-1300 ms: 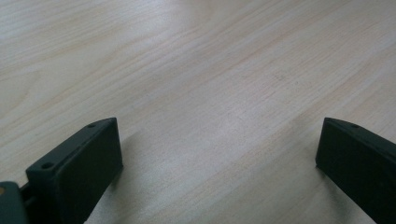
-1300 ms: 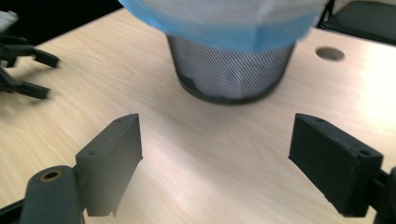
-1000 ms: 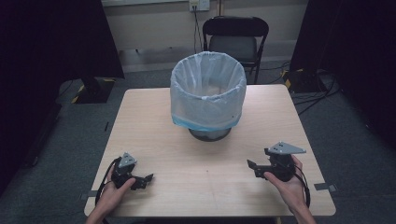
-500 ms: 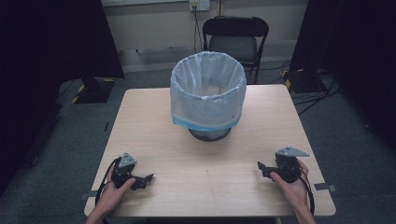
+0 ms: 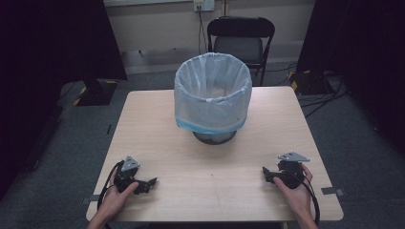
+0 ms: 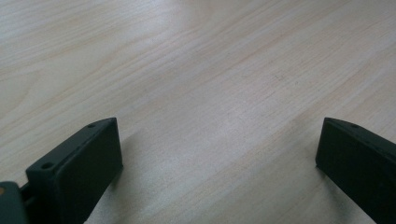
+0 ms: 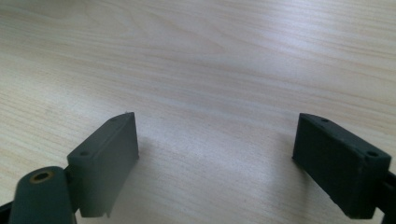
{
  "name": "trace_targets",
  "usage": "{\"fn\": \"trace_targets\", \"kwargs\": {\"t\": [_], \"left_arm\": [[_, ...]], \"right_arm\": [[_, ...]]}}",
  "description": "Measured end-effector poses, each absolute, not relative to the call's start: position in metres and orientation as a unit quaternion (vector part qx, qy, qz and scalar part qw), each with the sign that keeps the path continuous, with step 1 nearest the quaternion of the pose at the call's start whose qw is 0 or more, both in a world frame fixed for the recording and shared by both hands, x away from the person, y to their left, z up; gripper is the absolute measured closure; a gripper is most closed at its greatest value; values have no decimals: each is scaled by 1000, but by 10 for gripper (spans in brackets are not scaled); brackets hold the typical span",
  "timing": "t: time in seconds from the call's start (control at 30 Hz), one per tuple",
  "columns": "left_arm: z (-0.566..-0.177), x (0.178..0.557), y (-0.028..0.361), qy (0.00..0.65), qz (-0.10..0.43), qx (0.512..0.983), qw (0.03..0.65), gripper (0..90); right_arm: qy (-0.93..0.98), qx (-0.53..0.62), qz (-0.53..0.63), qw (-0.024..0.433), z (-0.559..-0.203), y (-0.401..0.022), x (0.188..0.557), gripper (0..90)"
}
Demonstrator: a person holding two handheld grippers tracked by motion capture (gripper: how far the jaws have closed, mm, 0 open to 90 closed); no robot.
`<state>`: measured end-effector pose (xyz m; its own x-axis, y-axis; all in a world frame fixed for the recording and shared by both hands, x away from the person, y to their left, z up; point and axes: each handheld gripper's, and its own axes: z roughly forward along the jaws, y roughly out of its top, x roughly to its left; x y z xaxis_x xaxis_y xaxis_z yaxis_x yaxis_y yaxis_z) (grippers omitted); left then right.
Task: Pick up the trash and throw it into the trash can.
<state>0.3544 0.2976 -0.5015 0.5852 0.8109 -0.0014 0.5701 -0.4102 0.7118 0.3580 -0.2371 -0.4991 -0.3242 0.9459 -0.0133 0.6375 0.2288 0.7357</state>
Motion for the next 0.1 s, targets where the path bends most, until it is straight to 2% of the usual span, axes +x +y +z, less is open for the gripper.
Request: {"fn": "trace_targets", "kwargs": {"t": [0.1], "left_arm": [[-501,354,298,420,175,821,343,0]], "right_arm": [[747,530,323,239,-499,-237,358,133]]}}
